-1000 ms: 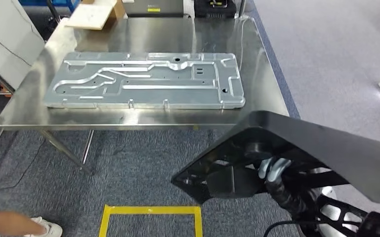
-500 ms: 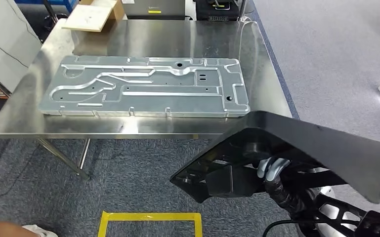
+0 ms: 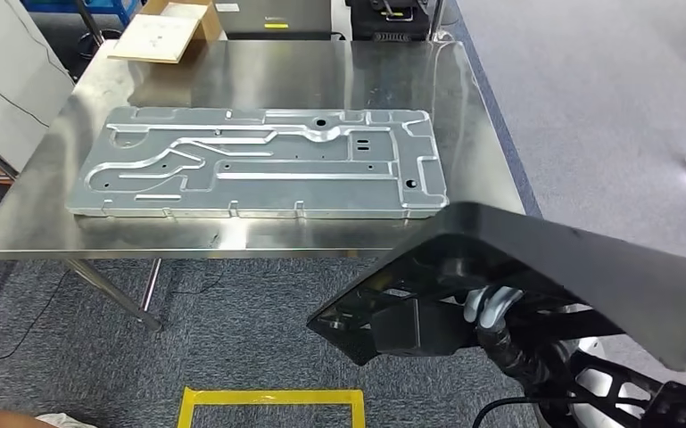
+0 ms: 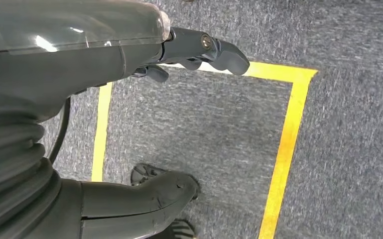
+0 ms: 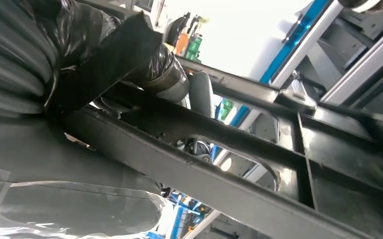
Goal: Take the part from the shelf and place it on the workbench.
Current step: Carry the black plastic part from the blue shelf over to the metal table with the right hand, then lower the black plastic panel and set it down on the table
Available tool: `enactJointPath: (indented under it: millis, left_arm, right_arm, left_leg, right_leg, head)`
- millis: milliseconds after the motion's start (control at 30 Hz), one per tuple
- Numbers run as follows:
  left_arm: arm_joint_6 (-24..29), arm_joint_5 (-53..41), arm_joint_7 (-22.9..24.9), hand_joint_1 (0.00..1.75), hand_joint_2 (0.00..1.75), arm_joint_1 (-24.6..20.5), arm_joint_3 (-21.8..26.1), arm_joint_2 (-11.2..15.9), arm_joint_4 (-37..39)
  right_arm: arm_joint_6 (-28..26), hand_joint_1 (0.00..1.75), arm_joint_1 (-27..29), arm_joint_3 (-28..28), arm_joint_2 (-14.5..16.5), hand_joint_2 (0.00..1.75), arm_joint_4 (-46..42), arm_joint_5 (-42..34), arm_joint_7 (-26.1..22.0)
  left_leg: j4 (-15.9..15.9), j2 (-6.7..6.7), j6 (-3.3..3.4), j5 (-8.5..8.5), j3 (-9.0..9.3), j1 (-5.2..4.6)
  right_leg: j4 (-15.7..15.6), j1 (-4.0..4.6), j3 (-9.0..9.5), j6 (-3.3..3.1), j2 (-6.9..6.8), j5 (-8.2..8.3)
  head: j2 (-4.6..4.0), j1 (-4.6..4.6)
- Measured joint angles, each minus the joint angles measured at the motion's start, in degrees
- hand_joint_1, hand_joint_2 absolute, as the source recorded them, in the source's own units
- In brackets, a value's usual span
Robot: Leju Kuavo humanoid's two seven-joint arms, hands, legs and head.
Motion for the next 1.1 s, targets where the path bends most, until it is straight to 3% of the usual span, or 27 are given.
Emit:
enactJointPath:
  millis: [67,133,167,200,233,300,367,467,533,633,667,700,733,767,800,867,933,1000,1067,1100]
  left_arm:
    - [-0.14,-0.02,-0.06,0.00,1.75,-0.06,-0.01,0.07,0.00]
    - [-0.26,-0.02,-0.12,0.00,1.75,-0.02,-0.01,0.12,-0.01]
    - [-0.27,-0.02,-0.13,0.00,1.75,0.05,-0.01,0.14,-0.01]
    - [-0.29,-0.02,-0.14,0.00,1.75,0.11,0.00,0.14,-0.01]
    - [-0.29,-0.02,-0.14,0.00,1.75,0.14,0.00,0.15,-0.01]
    - [-0.29,-0.03,-0.14,0.00,1.75,0.13,-0.01,0.18,0.00]
    - [-0.29,-0.03,-0.14,0.00,1.75,0.09,0.00,0.20,0.00]
    - [-0.29,-0.02,-0.16,0.00,1.75,0.16,0.01,0.19,0.01]
    - [-0.29,-0.02,-0.17,0.00,1.75,0.18,0.01,0.17,0.01]
    - [-0.29,-0.03,-0.22,0.00,1.75,0.10,0.01,0.18,-0.01]
    - [-0.29,-0.03,-0.25,0.00,1.75,0.12,0.01,0.19,-0.01]
    - [-0.29,-0.05,-0.26,0.00,1.75,0.13,0.01,0.19,-0.01]
    - [-0.29,-0.08,-0.29,0.00,1.75,0.12,0.01,0.20,-0.01]
    - [-0.29,-0.11,-0.31,0.00,1.75,0.11,0.01,0.20,-0.01]
    - [-0.29,-0.15,-0.33,0.00,1.75,0.09,0.01,0.19,0.00]
    - [-0.30,-0.19,-0.38,0.00,1.75,0.04,0.01,0.05,0.01]
    - [-0.31,-0.23,-0.43,0.00,1.75,0.05,0.01,0.01,0.02]
    - [-0.31,-0.37,-0.46,0.00,1.75,0.05,0.01,0.11,0.02]
    - [-0.38,-0.51,-0.51,0.00,1.75,-0.02,-0.01,0.13,0.02]
    - [-0.42,-0.56,-0.53,0.00,1.75,-0.03,-0.01,0.17,0.02]
  right_arm:
    - [-0.08,1.75,-0.03,0.01,0.00,1.75,-0.07,0.13,0.04]
    - [-0.23,1.75,0.00,0.04,-0.01,1.75,-0.07,0.31,0.09]
    - [-0.29,1.75,0.06,0.07,-0.01,1.75,-0.07,0.40,0.11]
    - [-0.32,1.75,0.09,0.09,-0.01,1.75,-0.07,0.45,0.13]
    - [-0.33,1.75,0.13,0.11,-0.01,1.75,-0.07,0.49,0.13]
    - [-0.37,1.75,0.16,0.13,-0.01,1.75,-0.07,0.52,0.13]
    - [-0.51,1.75,0.13,0.14,-0.01,1.75,-0.08,0.59,0.13]
    - [-0.68,1.75,0.15,0.18,-0.01,1.75,-0.09,0.72,0.15]
    - [-0.75,1.75,0.11,0.26,-0.01,1.75,-0.10,0.79,0.15]
    - [-1.07,1.75,0.07,0.48,0.01,1.75,-0.10,1.09,0.17]
    - [-1.27,1.75,0.09,0.57,0.01,1.75,-0.10,1.23,0.19]
    - [-1.52,1.75,0.09,0.69,0.01,1.75,-0.09,1.38,0.21]
    - [-1.78,1.75,0.08,0.81,0.01,1.75,-0.09,1.51,0.23]
    - [-2.02,1.75,0.05,0.94,0.01,1.75,-0.09,1.61,0.25]
    - [-2.22,1.75,-0.01,1.07,0.01,1.75,-0.10,1.67,0.26]
    - [-2.52,1.75,-0.24,1.24,0.01,1.75,-0.14,1.74,0.26]
    - [-2.73,1.75,-0.45,1.37,0.02,1.75,-0.21,1.75,0.27]
    - [-2.81,1.75,-0.53,1.46,0.03,1.75,-0.28,1.77,0.27]
    - [-2.86,1.75,-0.69,1.52,0.08,1.75,-0.33,1.77,0.28]
    - [-2.89,1.75,-0.76,1.57,0.11,1.75,-0.34,1.77,0.28]
  left_leg:
    - [3.80,0.10,-0.24,-2.58,-1.57,-0.12]
    - [11.89,0.09,-0.44,-6.43,-5.33,-0.08]
    - [15.21,0.09,-0.60,-7.41,-6.99,-0.07]
    - [16.67,0.09,-0.77,-7.28,-7.79,-0.06]
    - [15.64,0.11,-0.92,-5.93,-7.40,-0.02]
    - [8.10,0.20,-1.18,-1.56,-3.94,0.12]
    - [1.62,0.18,-1.02,0.73,-0.86,0.20]
    - [0.52,0.07,-0.03,0.53,-0.46,0.17]
    - [0.57,0.06,0.60,0.41,-0.43,0.29]
    - [0.64,0.08,1.21,0.29,-0.38,0.20]
    - [0.68,0.08,1.26,0.24,-0.38,0.12]
    - [0.70,0.07,1.30,0.18,-0.33,0.02]
    - [0.72,0.03,1.35,0.10,-0.23,-0.09]
    - [0.72,-0.03,1.37,0.01,-0.05,-0.22]
    - [0.68,-0.10,1.39,-0.07,0.17,-0.31]
    - [0.57,-0.20,1.24,-0.15,0.30,-0.32]
    - [0.44,-0.15,0.79,-0.08,0.10,-0.10]
    - [0.20,-0.05,0.21,-0.13,0.25,-0.10]
    - [2.66,0.01,-0.15,-2.02,-0.63,-0.26]
    - [5.86,0.04,-0.22,-3.88,-2.04,-0.26]
  right_leg:
    - [-1.33,-0.41,0.80,0.12,-0.25,0.48]
    - [-1.29,-0.25,0.89,0.08,-0.34,0.37]
    - [-1.07,-0.20,0.86,0.07,-0.33,0.21]
    - [-0.84,-0.20,0.86,0.09,-0.31,0.02]
    - [-0.62,-0.25,0.98,0.20,-0.28,-0.22]
    - [-0.25,-0.42,1.44,0.72,-0.23,-0.80]
    - [0.41,-0.27,1.42,1.35,-0.12,-1.30]
    - [0.95,-0.04,1.00,1.82,-0.04,-1.61]
    - [2.79,-0.27,0.39,2.37,-0.04,-3.09]
    - [13.46,-0.90,-4.66,3.41,-0.04,-8.39]
    - [17.12,-1.05,-6.64,3.53,-0.05,-9.57]
    - [18.98,-1.11,-7.81,3.49,-0.05,-9.65]
    - [18.61,-1.09,-7.92,3.29,-0.04,-8.55]
    - [15.85,-0.97,-6.83,2.89,-0.02,-6.44]
    - [11.54,-0.73,-4.96,2.28,0.01,-3.93]
    - [4.21,-0.08,-1.65,0.86,0.03,-0.92]
    - [1.99,0.46,-0.87,0.13,0.04,-0.66]
    - [0.90,0.38,-0.52,0.17,-0.07,-0.25]
    - [-0.44,-0.04,0.23,0.21,-0.28,0.24]
    - [-0.69,-0.18,0.42,0.19,-0.39,0.37]
  head:
    - [0.00,-0.03]
    - [0.00,-0.03]
    - [0.00,-0.03]
    - [0.00,-0.03]
    - [0.00,-0.04]
    - [0.00,-0.04]
    - [0.00,-0.03]
    - [0.00,-0.03]
    - [0.00,-0.01]
    - [0.00,0.00]
    - [0.00,0.00]
    - [0.00,0.00]
    - [0.00,0.00]
    - [0.00,0.00]
    - [0.00,0.00]
    - [0.00,0.02]
    - [0.00,0.04]
    - [0.00,0.04]
    - [0.00,0.04]
    - [0.00,0.03]
